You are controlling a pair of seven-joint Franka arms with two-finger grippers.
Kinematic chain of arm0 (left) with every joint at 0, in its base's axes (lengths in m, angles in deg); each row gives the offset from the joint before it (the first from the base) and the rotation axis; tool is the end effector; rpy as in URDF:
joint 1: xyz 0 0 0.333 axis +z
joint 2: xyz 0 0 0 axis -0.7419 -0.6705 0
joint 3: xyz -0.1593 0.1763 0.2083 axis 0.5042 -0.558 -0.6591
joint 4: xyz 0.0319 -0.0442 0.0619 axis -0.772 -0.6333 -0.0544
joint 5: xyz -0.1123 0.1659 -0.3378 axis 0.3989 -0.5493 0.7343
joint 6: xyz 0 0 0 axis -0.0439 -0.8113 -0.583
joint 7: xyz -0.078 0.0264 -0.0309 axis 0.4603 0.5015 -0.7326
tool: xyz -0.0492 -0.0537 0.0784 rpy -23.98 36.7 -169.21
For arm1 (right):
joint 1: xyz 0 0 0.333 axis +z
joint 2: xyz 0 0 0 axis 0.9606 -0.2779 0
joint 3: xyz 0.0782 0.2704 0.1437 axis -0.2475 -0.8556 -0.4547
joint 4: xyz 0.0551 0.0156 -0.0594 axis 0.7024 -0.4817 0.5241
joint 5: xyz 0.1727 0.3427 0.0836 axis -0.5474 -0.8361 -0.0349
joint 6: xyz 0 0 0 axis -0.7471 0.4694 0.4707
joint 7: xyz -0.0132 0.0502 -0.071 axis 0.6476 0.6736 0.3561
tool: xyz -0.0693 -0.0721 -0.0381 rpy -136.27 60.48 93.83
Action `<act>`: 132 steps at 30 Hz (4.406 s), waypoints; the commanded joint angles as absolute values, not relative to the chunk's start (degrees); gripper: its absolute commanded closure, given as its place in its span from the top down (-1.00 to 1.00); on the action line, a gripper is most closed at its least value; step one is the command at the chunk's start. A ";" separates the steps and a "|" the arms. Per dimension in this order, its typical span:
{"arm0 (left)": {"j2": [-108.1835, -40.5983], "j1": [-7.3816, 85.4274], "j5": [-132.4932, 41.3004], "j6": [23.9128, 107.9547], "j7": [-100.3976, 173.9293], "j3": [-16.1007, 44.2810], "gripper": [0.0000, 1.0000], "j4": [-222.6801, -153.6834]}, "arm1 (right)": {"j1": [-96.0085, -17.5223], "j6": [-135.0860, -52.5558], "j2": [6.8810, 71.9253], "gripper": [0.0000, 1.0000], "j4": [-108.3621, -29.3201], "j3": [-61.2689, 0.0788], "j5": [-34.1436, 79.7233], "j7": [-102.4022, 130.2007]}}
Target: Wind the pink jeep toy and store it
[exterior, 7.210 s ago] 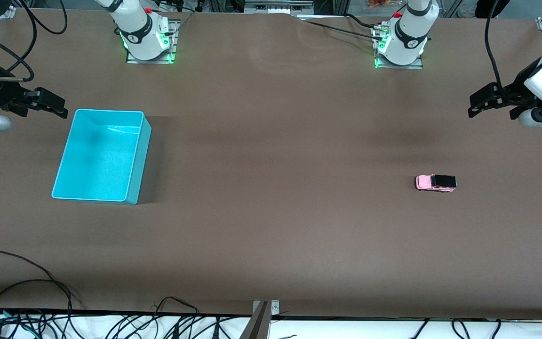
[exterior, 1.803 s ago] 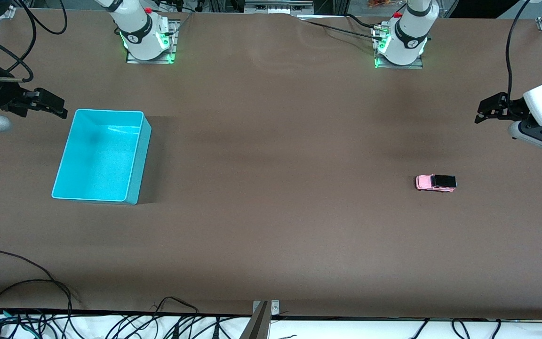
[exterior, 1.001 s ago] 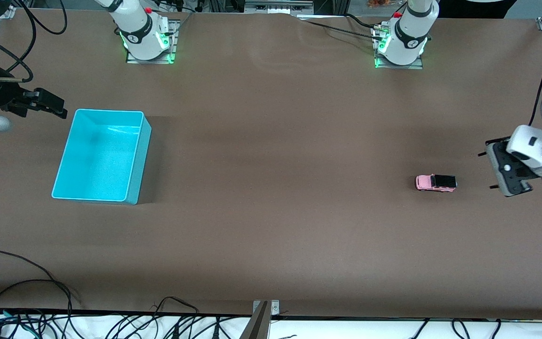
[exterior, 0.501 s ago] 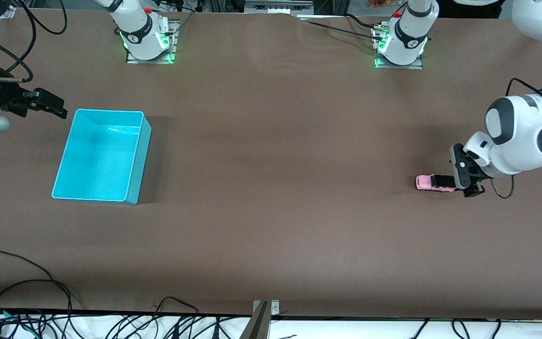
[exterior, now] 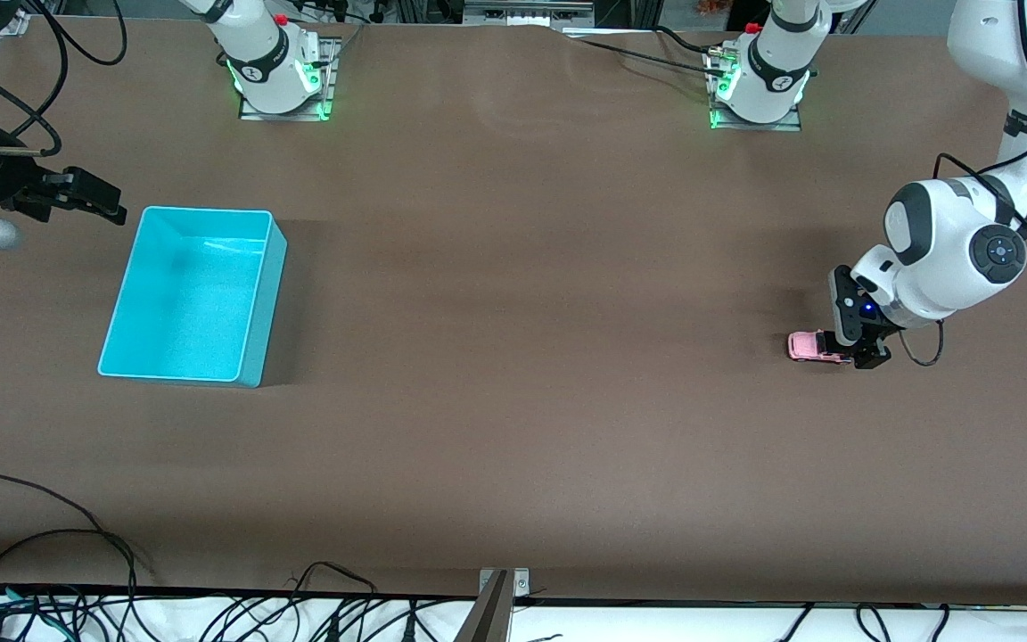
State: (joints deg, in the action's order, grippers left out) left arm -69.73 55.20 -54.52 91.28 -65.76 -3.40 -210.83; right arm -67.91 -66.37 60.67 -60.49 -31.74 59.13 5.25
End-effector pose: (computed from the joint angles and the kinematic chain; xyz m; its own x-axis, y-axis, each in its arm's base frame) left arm 0.5689 0.0654 0.2325 0.0102 -0.9999 0.0072 -0.9998 -0.0101 0.0150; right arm 0.5609 0.0181 0.5959 0.9959 -0.0343 -0.0837 -0.0346 -0.9994 -0.0022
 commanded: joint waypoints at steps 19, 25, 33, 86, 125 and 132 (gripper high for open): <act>-75.13 55.10 -55.64 95.64 -66.80 -3.44 -0.43 -209.59 | -68.06 -65.74 60.58 1.00 -59.82 -31.65 59.81 5.79; -75.75 55.37 -55.64 95.64 -66.72 -3.53 -0.88 -209.06 | -68.06 -65.74 60.58 1.00 -59.82 -31.65 59.81 5.79; -75.75 55.45 -55.64 95.64 -66.89 -3.53 -0.92 -209.06 | -68.06 -65.74 60.58 1.00 -59.82 -31.65 59.81 5.79; -87.79 76.64 -55.56 95.11 -90.36 -4.32 -0.97 -197.37 | -68.06 -65.74 60.58 1.00 -59.82 -31.65 59.81 5.79; -76.99 74.62 -55.56 64.62 -75.08 -3.36 1.00 -187.08 | -68.06 -65.74 60.58 1.00 -59.82 -31.65 59.72 5.79; -73.91 73.83 -55.56 61.28 -67.87 -2.66 1.00 -187.08 | -68.06 -65.74 60.58 1.00 -59.82 -31.65 59.72 5.70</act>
State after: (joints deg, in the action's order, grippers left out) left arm -76.87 74.77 -54.53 64.19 -73.05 -3.11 -186.53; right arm -67.96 -66.37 60.66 -60.49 -31.69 59.13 5.25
